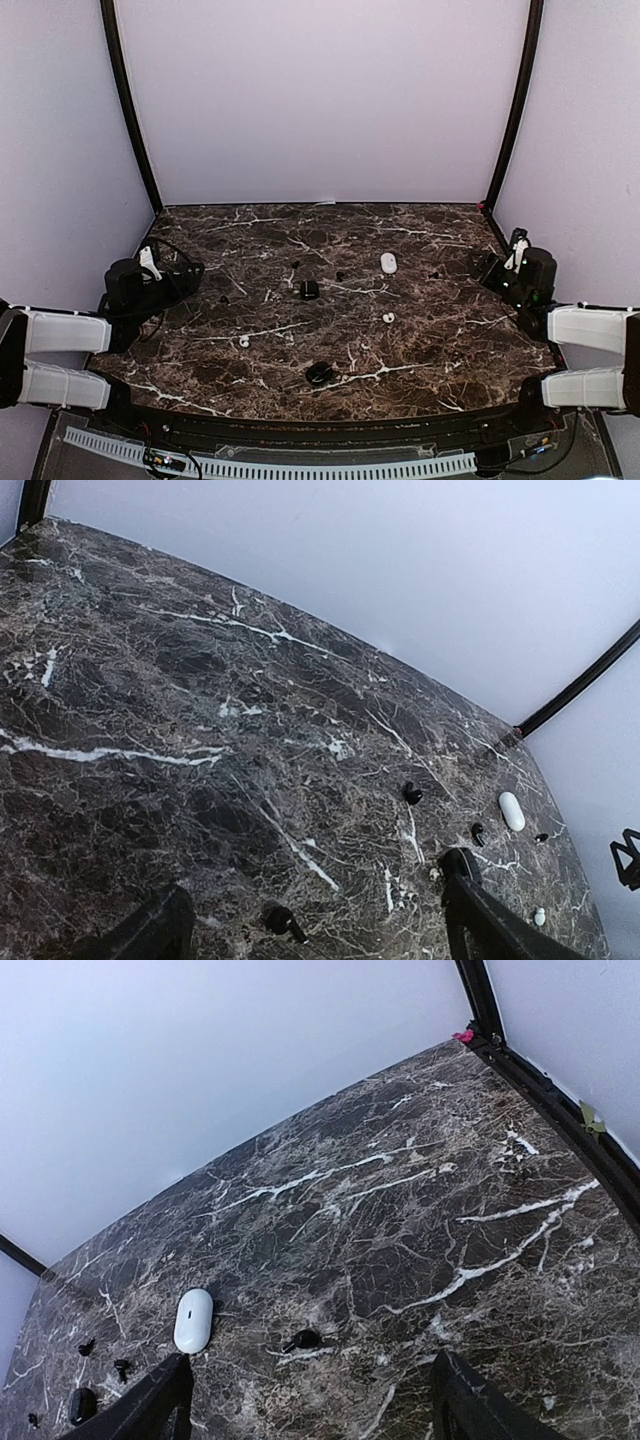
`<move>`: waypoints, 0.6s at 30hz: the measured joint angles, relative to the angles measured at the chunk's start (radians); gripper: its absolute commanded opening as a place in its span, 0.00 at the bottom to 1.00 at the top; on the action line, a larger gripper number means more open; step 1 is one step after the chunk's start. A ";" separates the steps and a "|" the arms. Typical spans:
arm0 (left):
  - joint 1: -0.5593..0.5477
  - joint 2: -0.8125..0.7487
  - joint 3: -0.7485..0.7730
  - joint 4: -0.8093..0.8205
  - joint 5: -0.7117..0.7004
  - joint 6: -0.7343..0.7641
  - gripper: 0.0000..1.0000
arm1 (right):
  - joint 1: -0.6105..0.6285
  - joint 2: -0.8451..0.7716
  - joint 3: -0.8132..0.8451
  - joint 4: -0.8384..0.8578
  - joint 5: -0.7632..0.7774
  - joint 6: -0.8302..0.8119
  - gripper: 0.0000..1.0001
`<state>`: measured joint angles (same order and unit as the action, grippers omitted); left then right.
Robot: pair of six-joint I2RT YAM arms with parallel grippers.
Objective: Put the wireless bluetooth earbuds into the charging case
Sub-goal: Pick up the charging case from the center of the board.
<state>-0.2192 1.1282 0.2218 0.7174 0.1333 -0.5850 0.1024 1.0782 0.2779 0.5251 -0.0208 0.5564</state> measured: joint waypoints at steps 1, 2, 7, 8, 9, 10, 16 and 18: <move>0.000 0.000 0.002 -0.007 -0.005 -0.002 0.99 | 0.000 0.000 0.000 0.000 0.000 0.000 0.81; 0.000 0.000 0.002 -0.015 -0.013 -0.003 0.99 | 0.000 -0.001 0.000 -0.002 0.001 -0.002 0.81; 0.000 -0.040 0.003 -0.079 -0.086 -0.003 0.99 | 0.000 -0.006 0.001 -0.003 0.014 -0.006 0.81; 0.000 -0.056 0.003 -0.092 -0.099 -0.006 0.99 | 0.000 -0.006 0.001 -0.005 0.019 -0.006 0.81; 0.000 -0.070 0.003 -0.100 -0.105 -0.008 0.99 | 0.000 -0.006 0.002 -0.010 0.020 -0.006 0.81; 0.000 -0.087 0.002 -0.106 -0.107 -0.011 0.99 | 0.000 -0.006 0.003 -0.011 0.020 -0.006 0.81; 0.000 -0.115 -0.048 -0.021 -0.024 -0.006 0.96 | 0.003 0.016 0.033 -0.017 -0.036 -0.033 0.81; 0.000 -0.100 -0.055 0.001 0.019 0.003 0.96 | 0.015 0.037 0.053 -0.023 -0.050 -0.048 0.82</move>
<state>-0.2192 1.0283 0.1673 0.7181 0.1528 -0.5819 0.1173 1.1149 0.3305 0.5018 -0.0708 0.5083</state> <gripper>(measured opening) 0.967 0.811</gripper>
